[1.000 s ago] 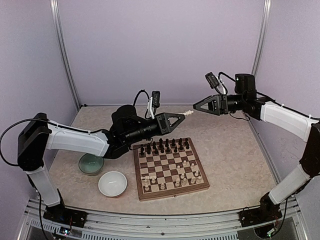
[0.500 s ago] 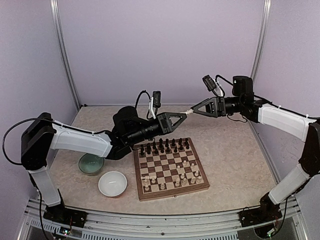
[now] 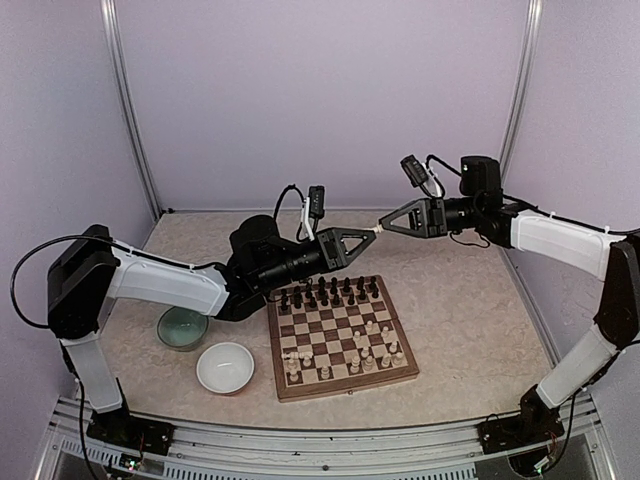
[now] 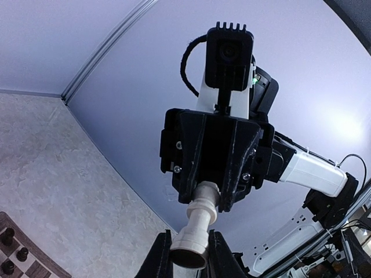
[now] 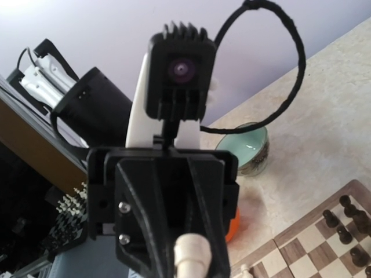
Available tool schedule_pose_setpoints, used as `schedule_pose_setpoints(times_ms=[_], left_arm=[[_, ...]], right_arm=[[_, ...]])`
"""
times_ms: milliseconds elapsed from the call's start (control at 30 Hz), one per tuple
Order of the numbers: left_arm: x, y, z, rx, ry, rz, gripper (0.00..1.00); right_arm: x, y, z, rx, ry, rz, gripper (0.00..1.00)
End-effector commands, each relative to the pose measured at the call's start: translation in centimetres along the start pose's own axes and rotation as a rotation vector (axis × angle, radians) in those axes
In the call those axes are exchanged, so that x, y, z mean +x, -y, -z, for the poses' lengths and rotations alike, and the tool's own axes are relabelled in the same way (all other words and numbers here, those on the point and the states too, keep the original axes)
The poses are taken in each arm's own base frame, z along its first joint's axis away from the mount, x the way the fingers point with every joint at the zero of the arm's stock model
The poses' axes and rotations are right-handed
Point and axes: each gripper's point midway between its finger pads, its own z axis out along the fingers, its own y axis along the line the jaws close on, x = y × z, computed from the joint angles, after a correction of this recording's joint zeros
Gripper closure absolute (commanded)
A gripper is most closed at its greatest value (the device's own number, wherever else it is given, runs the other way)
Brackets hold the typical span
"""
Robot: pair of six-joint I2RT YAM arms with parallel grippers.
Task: Set up the chess pieces on the board
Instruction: Pass from the left arm to the right, then place the queen at d1.
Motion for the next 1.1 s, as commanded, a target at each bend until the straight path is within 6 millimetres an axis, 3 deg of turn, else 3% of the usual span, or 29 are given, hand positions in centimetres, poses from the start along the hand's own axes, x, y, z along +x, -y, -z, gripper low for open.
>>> schedule_pose_setpoints(times_ms=[0, 100, 167, 367, 500, 633, 700, 767, 900, 1000, 1067], left_arm=[[-1.2, 1.3, -0.5, 0.047, 0.034, -0.01, 0.88], [-1.1, 1.3, -0.5, 0.048, 0.036, -0.008, 0.87], [-1.0, 1.3, -0.5, 0.047, 0.034, -0.006, 0.85], [-0.7, -0.3, -0.2, -0.054, -0.009, -0.06, 0.56], [-1.1, -1.1, 1.7, -0.212, -0.098, -0.238, 0.47], [-4.7, -0.1, 5.5, -0.386, -0.152, -0.479, 0.41], [-7.0, -0.5, 7.5, -0.502, -0.154, -0.575, 0.35], [-9.2, -1.7, 9.5, -0.62, -0.156, -0.645, 0.31], [-12.2, -7.2, 13.3, -0.83, -0.161, -0.691, 0.27], [-13.1, -12.1, 16.2, -0.908, -0.165, -0.563, 0.3], [-13.6, -13.4, 17.2, -0.871, -0.156, -0.454, 0.32]], right_arm=[[0.6, -0.3, -0.6, -0.015, -0.009, 0.006, 0.79], [0.6, -0.2, -0.6, -0.011, -0.01, 0.009, 0.84], [0.7, -0.2, -0.6, -0.01, -0.011, 0.014, 0.92], [-0.6, 0.7, -0.2, 0.113, -0.043, 0.144, 1.0], [-1.9, 0.8, 0.3, 0.239, -0.095, 0.294, 1.0], [-0.3, 1.0, -0.6, 0.329, -0.23, 0.407, 1.0], [1.3, 0.7, -1.6, 0.343, -0.315, 0.458, 1.0], [3.3, 0.5, -2.5, 0.346, -0.398, 0.503, 1.0], [7.2, 0.3, -3.9, 0.344, -0.555, 0.597, 1.0], [9.5, -0.5, -5.1, 0.307, -0.646, 0.66, 1.0], [10.9, -0.5, -5.8, 0.302, -0.712, 0.691, 1.0]])
